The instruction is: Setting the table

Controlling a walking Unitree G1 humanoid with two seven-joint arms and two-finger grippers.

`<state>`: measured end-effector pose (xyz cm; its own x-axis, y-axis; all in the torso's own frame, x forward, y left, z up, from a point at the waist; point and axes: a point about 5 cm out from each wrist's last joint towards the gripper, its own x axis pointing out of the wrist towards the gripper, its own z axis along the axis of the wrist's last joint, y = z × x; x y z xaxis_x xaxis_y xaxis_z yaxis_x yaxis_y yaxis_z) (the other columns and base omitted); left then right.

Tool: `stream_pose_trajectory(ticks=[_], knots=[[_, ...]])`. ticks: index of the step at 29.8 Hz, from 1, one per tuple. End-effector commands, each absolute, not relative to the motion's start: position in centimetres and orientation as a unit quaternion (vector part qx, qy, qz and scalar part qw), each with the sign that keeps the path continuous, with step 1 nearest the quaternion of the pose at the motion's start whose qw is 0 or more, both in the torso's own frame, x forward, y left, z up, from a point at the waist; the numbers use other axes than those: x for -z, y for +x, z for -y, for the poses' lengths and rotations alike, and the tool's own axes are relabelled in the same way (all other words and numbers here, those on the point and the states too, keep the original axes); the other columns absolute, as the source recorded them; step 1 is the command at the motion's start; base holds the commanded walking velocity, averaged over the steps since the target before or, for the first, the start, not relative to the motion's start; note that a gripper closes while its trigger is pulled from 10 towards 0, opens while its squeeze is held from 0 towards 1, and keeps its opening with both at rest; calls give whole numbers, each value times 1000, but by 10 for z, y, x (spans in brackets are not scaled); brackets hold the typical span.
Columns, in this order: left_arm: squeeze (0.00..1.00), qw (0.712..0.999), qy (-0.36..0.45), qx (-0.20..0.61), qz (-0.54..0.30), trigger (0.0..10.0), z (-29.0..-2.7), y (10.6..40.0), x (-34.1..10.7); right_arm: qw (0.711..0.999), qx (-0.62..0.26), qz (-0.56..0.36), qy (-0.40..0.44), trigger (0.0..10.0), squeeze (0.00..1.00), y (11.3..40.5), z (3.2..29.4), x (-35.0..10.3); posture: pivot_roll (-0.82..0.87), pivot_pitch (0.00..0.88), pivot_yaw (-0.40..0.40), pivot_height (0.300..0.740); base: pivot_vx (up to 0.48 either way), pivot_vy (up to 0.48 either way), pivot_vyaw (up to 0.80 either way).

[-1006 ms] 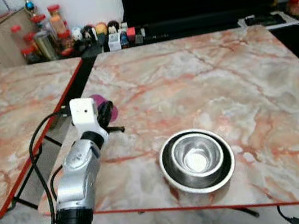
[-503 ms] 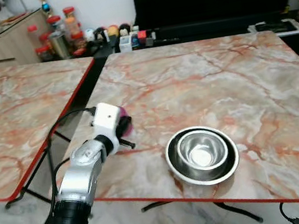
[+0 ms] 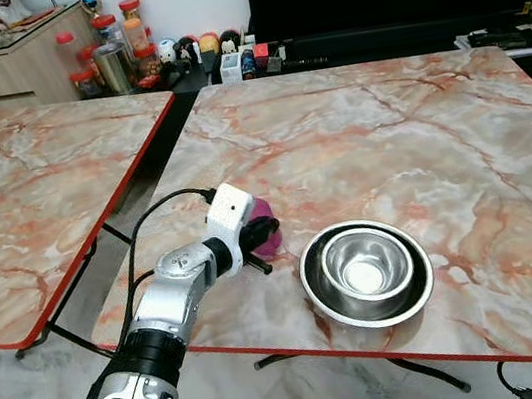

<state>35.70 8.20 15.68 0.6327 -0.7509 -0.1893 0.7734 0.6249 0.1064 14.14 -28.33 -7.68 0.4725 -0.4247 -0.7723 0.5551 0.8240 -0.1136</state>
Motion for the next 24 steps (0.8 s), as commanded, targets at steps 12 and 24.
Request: stream_pose_trajectory(ticks=[12,24], knots=[[0,868,134,476,-51,10000,-79,351,-161,853,290,-426,82,10000,0,140,281,78,13,93,71,740,0,0,0],[0,825,210,524,-25,10000,-79,353,-189,852,290,-427,83,10000,0,140,281,78,13,74,75,740,0,0,0]])
